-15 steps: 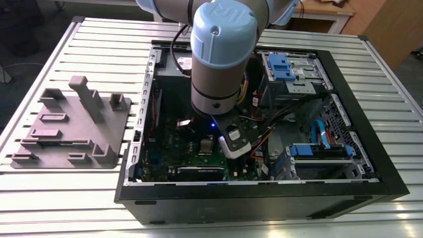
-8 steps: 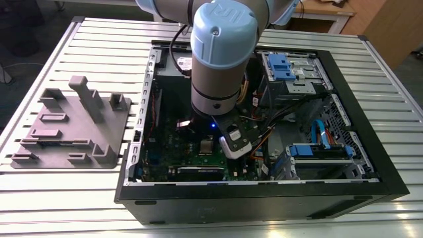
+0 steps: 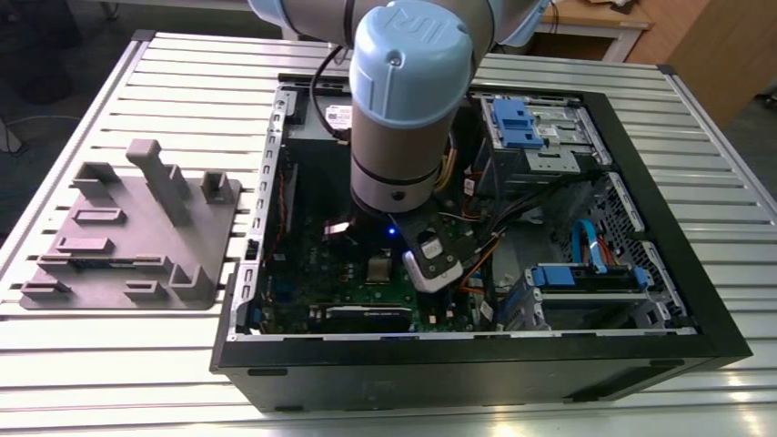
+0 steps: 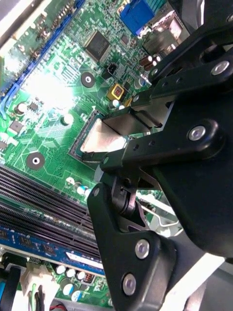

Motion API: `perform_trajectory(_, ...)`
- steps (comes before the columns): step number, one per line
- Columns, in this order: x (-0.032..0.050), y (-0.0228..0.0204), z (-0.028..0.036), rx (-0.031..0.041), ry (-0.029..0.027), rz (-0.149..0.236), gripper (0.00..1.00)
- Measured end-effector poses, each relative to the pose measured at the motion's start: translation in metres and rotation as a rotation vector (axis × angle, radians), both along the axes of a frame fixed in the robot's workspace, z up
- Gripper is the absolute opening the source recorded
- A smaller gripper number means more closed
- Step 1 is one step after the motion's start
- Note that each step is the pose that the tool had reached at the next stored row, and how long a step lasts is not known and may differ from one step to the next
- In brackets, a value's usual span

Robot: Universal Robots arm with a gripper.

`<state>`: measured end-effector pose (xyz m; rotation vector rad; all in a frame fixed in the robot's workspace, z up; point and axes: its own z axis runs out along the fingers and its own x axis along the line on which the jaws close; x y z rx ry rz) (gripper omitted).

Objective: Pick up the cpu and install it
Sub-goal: 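Place the cpu into insertion slot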

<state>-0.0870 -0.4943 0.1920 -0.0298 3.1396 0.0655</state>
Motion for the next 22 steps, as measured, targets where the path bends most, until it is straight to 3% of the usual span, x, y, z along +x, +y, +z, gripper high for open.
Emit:
perform_trajectory(11,-0.0002,-0.0012,0.0000,0.0026,-0.0004,0.003,0.39)
perform_trajectory(13,-0.0002,-0.0012,0.0000,0.0028,-0.0003,0.003,0.47)
perform_trajectory(16,-0.0002,-0.0012,0.0004,0.0027,-0.0003,0.003,0.47)
perform_trajectory(22,-0.0002,-0.0012,0.0091,-0.0009,-0.0003,0.003,0.47)
